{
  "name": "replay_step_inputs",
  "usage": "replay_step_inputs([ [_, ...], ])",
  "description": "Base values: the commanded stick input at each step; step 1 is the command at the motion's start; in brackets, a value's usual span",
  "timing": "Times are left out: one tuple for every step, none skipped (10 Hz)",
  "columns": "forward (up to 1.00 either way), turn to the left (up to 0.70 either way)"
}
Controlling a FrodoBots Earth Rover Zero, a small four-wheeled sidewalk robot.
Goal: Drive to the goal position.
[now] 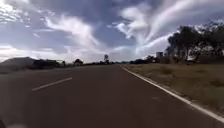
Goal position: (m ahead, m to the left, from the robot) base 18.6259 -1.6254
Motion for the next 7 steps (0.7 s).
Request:
replay_step_inputs([
  [1.00,0.00],
  [1.00,0.00],
  [1.00,0.00],
  [1.00,0.00],
  [1.00,0.00],
  [1.00,0.00],
  [1.00,0.00],
])
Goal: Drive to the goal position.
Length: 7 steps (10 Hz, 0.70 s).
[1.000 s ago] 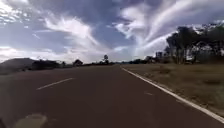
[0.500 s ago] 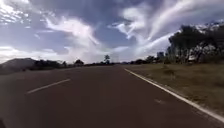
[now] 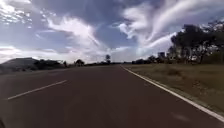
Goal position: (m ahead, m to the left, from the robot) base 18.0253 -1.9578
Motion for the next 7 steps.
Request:
replay_step_inputs([
  [1.00,0.00],
  [1.00,0.00],
  [1.00,0.00],
  [1.00,0.00],
  [1.00,0.00],
  [1.00,0.00],
  [1.00,0.00],
])
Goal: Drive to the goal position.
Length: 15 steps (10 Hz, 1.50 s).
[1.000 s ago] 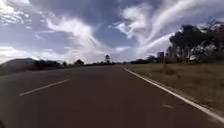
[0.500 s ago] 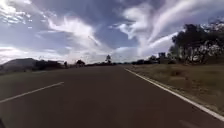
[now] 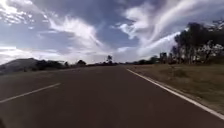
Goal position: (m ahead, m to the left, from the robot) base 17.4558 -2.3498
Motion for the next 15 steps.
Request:
replay_step_inputs([
  [1.00,0.00],
  [1.00,0.00],
  [1.00,0.00],
  [1.00,0.00],
  [1.00,0.00],
  [1.00,0.00],
  [1.00,0.00],
  [1.00,0.00],
  [1.00,0.00],
  [1.00,0.00],
  [1.00,0.00],
  [1.00,0.00],
  [1.00,0.00],
  [1.00,0.00],
  [1.00,0.00],
])
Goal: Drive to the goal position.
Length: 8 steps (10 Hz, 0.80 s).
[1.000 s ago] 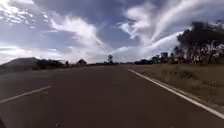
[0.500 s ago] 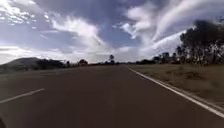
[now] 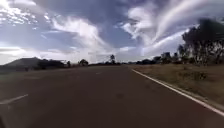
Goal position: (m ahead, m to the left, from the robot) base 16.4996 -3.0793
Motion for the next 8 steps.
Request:
replay_step_inputs([
  [1.00,0.00],
  [1.00,0.00],
  [1.00,0.00],
  [1.00,0.00],
  [1.00,0.00],
  [1.00,0.00],
  [1.00,0.00],
  [1.00,0.00],
])
